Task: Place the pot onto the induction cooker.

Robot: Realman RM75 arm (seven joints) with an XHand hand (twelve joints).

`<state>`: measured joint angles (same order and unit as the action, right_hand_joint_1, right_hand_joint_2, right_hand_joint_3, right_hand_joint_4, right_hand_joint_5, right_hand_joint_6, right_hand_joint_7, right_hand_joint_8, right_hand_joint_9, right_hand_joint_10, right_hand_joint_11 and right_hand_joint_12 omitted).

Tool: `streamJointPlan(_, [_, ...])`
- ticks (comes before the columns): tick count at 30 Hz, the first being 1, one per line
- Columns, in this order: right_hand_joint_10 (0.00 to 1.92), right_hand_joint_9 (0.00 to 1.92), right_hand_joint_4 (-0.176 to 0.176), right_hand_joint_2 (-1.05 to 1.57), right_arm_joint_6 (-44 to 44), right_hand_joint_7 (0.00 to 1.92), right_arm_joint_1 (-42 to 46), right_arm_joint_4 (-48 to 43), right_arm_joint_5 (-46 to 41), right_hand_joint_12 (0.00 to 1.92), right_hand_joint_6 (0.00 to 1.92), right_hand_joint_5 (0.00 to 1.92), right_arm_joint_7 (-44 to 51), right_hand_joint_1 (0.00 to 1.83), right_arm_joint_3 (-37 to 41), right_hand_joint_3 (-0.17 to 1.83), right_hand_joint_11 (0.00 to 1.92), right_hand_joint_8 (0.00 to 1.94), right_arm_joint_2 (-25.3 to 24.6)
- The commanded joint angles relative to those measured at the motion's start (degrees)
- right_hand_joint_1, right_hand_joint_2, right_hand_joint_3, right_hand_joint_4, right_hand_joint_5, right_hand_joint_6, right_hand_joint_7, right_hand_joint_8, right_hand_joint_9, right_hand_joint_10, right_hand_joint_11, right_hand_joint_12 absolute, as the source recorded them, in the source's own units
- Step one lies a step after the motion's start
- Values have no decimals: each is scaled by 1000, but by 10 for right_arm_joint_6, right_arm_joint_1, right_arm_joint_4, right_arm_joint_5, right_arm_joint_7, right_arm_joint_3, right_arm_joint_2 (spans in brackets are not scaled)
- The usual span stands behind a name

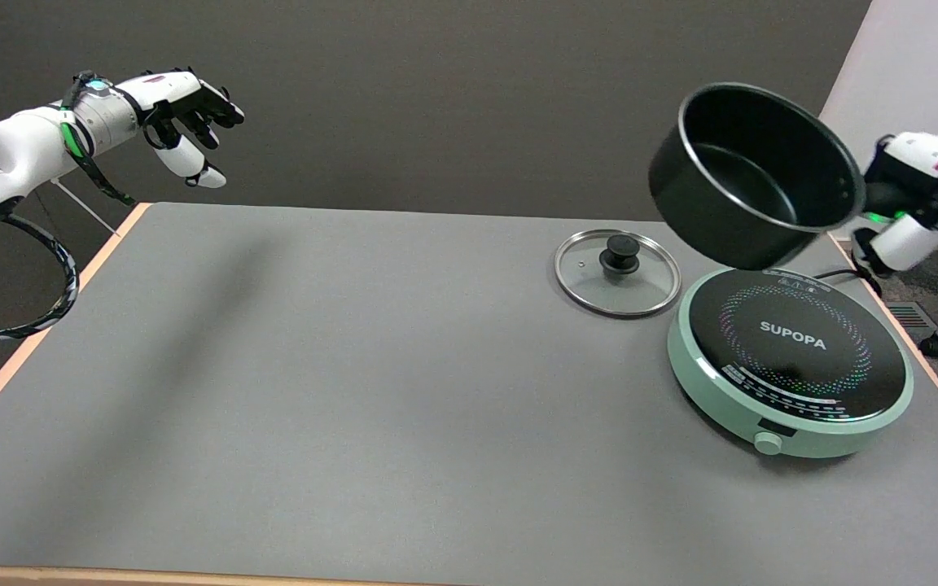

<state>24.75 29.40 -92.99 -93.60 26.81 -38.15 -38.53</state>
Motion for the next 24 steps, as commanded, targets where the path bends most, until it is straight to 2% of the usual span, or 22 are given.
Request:
streamJointPlan(1, [1818,1818,-80,195,206,1818,114,67,-37,1818,1818,1818,-28,1284,182,1660,1818,1818,26])
streamJointPlan(10, [1818,1818,-81,192,260,1818,121,57,25,1818,1818,1818,-29,1284,215,1671,1818,1818,22])
streamJointPlan(24, [1815,1815,-82,188,239,1815,146,56,154,1815,1815,1815,-33,1286,263,1671,1815,1815,7])
